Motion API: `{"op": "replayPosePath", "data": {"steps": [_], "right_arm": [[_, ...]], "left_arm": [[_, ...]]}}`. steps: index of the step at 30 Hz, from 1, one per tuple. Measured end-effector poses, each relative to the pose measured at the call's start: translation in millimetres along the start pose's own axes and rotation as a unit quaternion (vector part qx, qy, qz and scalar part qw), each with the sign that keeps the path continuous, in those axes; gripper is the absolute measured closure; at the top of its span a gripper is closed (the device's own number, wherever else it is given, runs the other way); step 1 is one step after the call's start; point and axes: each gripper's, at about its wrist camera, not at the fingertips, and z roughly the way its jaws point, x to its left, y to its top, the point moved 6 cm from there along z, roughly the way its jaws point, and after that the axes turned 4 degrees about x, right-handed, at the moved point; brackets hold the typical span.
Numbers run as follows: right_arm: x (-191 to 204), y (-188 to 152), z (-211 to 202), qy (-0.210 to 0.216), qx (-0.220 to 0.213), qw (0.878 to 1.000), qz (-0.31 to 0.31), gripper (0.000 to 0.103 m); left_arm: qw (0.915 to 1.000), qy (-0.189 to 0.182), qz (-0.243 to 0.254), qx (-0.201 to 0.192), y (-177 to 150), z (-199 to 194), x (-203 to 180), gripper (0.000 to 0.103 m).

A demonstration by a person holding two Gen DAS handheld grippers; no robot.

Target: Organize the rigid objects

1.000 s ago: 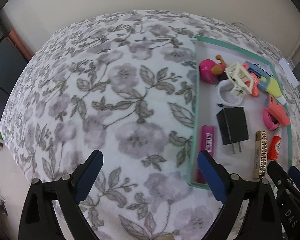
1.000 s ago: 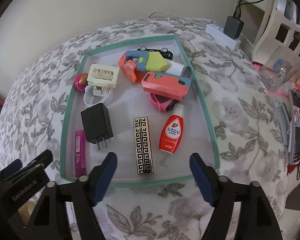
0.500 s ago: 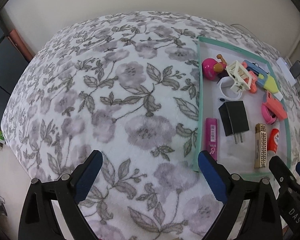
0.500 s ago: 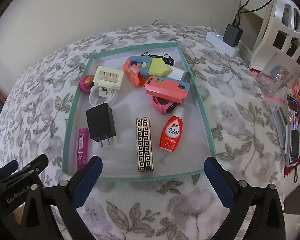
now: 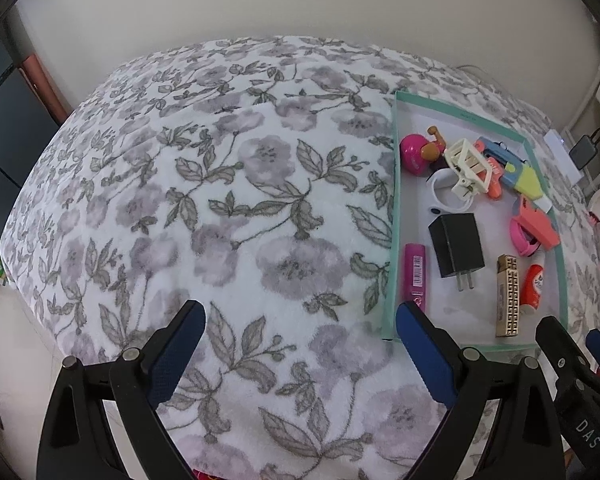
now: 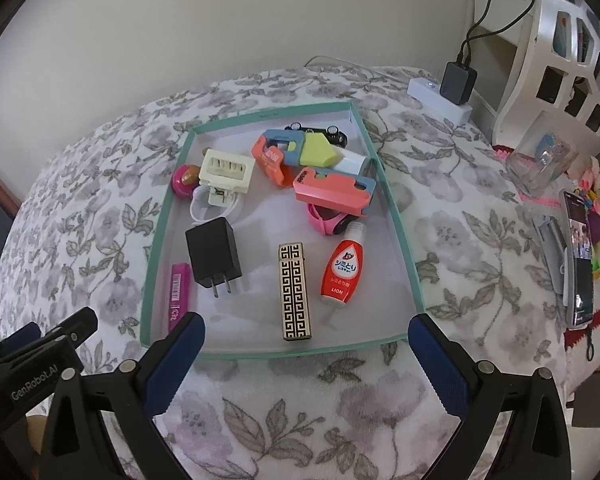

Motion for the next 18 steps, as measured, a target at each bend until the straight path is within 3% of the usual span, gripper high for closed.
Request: {"op": "replayPosePath", "data": {"steps": [18], "right_arm": [[2, 1, -20, 0.003, -0.031, 1.000, 0.003, 0.000]], "left_arm": [[0.9997, 0.004, 0.002, -0.025, 2, -21, 0, 0.007]]}}
